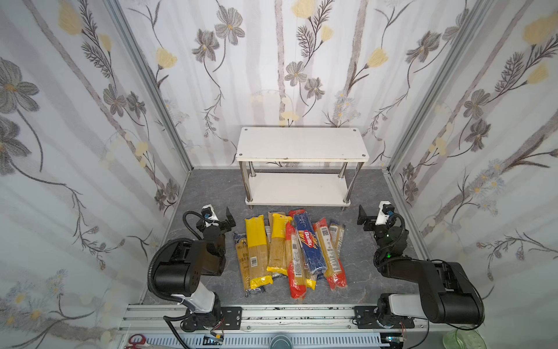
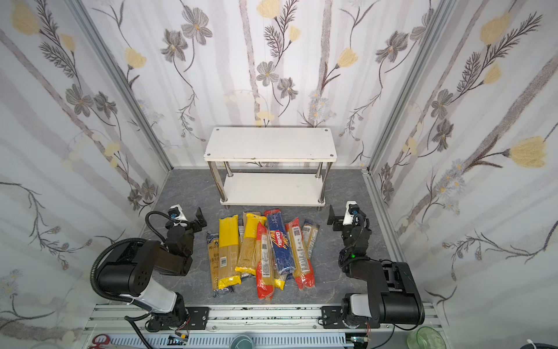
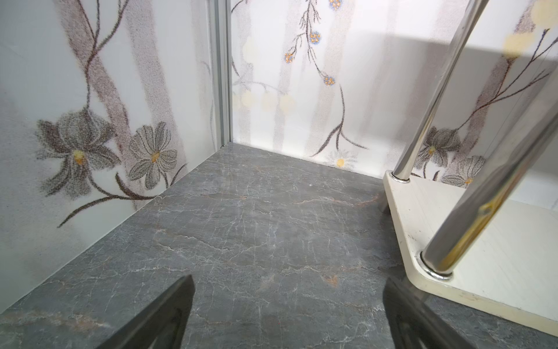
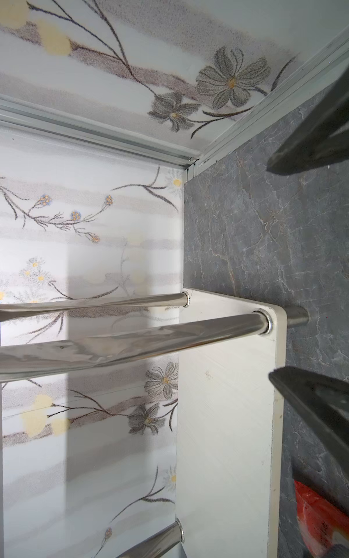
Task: Arrange pasta packages on shelves
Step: Pick up the pasta box from the pasta bags.
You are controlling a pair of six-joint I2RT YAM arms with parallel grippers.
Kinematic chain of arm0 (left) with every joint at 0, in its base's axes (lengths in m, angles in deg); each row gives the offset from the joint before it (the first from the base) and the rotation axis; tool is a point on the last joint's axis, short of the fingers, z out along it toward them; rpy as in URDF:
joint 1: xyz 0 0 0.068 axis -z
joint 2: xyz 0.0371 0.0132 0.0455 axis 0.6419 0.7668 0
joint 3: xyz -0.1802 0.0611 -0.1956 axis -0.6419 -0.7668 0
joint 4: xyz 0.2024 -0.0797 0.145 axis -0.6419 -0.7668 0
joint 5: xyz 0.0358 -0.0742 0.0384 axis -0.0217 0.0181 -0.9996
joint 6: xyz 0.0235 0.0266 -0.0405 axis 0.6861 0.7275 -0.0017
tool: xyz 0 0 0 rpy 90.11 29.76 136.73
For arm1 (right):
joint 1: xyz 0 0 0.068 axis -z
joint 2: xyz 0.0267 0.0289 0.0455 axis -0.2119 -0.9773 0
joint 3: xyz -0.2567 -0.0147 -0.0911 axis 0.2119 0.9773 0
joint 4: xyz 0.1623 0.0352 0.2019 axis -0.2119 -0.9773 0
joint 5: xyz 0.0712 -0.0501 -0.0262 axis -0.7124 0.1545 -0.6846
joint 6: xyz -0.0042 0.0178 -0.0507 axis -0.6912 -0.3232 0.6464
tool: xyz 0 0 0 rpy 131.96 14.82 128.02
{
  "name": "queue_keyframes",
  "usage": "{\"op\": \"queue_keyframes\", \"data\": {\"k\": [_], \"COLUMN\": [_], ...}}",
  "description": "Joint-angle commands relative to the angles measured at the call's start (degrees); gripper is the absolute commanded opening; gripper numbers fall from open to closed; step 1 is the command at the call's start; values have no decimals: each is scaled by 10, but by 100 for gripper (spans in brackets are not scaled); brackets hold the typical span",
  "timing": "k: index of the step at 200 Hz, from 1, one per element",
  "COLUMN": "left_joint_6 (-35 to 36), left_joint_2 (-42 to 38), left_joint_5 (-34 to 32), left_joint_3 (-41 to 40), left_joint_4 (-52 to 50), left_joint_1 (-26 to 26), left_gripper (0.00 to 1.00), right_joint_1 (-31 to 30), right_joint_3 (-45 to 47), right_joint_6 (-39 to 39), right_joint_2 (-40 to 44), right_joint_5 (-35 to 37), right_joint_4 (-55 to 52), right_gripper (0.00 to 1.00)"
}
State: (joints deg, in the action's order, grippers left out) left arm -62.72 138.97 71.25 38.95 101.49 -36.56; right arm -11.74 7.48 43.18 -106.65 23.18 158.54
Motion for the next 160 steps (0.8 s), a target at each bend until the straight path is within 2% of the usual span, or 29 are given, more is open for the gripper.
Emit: {"op": "queue_keyframes", "data": {"k": [1,14,160], "left_joint_6": [2,13,10], "left_joint_2": [1,0,-1], "left_joint_5": [10,38,48], "left_joint_3": [4,8,10], "left_joint_4": [6,-2,-8], "left_joint_1": [-1,-1,-5], "left_gripper": [100,100,100], "right_joint_1": [0,-1,-1], "right_joint_3": [-3,-2,-1], "right_joint_6": [3,3,3], "right_joint_2": [-1,-1,-1], "right_joint_5": [-2,-2,-2], "right_joint_4": [20,20,21], "right_gripper": [100,100,100]}}
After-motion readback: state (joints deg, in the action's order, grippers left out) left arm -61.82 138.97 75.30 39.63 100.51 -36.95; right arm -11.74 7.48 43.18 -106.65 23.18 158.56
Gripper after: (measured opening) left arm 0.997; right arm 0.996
